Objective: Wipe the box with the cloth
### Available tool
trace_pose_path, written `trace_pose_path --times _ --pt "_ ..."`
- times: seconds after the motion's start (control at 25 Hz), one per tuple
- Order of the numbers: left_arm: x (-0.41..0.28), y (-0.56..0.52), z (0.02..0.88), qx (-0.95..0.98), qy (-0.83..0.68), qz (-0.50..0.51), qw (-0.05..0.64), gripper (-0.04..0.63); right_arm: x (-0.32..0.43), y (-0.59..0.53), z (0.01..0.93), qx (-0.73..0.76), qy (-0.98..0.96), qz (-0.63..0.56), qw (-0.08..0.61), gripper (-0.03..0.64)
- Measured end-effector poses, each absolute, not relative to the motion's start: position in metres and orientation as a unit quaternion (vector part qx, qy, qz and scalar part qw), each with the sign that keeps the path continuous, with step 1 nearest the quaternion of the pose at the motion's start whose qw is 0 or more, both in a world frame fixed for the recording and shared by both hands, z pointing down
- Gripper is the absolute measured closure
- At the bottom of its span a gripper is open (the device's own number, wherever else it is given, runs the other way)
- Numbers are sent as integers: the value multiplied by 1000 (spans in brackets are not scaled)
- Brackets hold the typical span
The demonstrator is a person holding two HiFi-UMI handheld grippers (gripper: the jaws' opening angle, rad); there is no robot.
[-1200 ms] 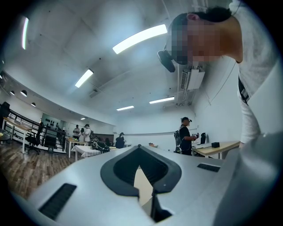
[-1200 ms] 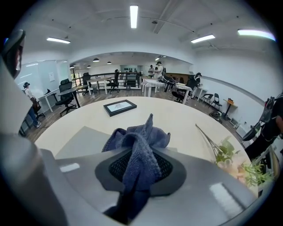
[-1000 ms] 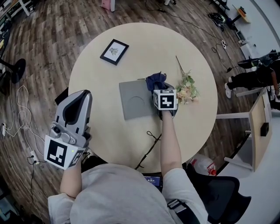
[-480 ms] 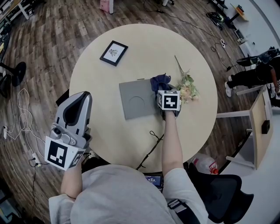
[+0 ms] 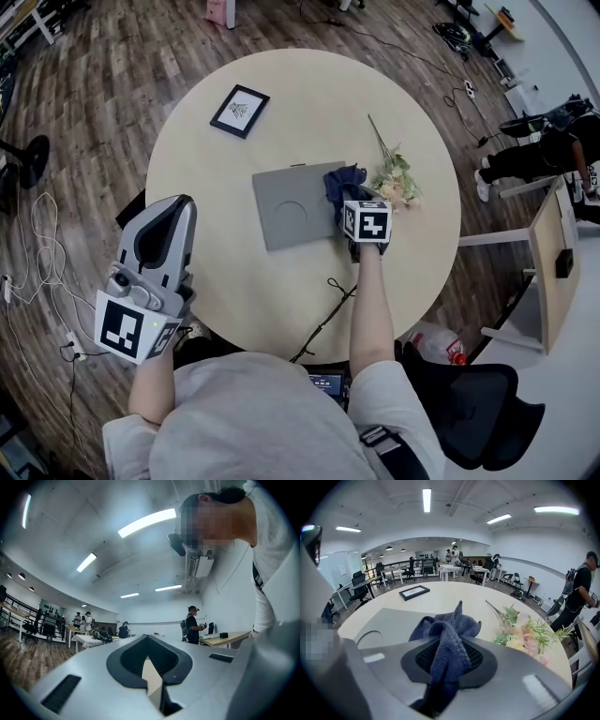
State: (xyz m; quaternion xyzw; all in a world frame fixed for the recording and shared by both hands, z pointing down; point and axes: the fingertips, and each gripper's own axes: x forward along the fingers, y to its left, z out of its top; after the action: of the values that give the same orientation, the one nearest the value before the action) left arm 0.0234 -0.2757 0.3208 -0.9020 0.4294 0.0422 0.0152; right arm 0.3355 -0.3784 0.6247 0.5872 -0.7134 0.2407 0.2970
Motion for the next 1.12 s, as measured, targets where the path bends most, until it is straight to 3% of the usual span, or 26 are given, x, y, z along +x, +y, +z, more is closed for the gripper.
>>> trace_pose_path --times 0.28,1.12 --pt "17 -268 320 -904 424 47 13 592 317 -373 624 587 -712 269 275 537" --pt "-15 -236 309 -904 422 63 18 592 175 -335 623 519 -754 270 300 540"
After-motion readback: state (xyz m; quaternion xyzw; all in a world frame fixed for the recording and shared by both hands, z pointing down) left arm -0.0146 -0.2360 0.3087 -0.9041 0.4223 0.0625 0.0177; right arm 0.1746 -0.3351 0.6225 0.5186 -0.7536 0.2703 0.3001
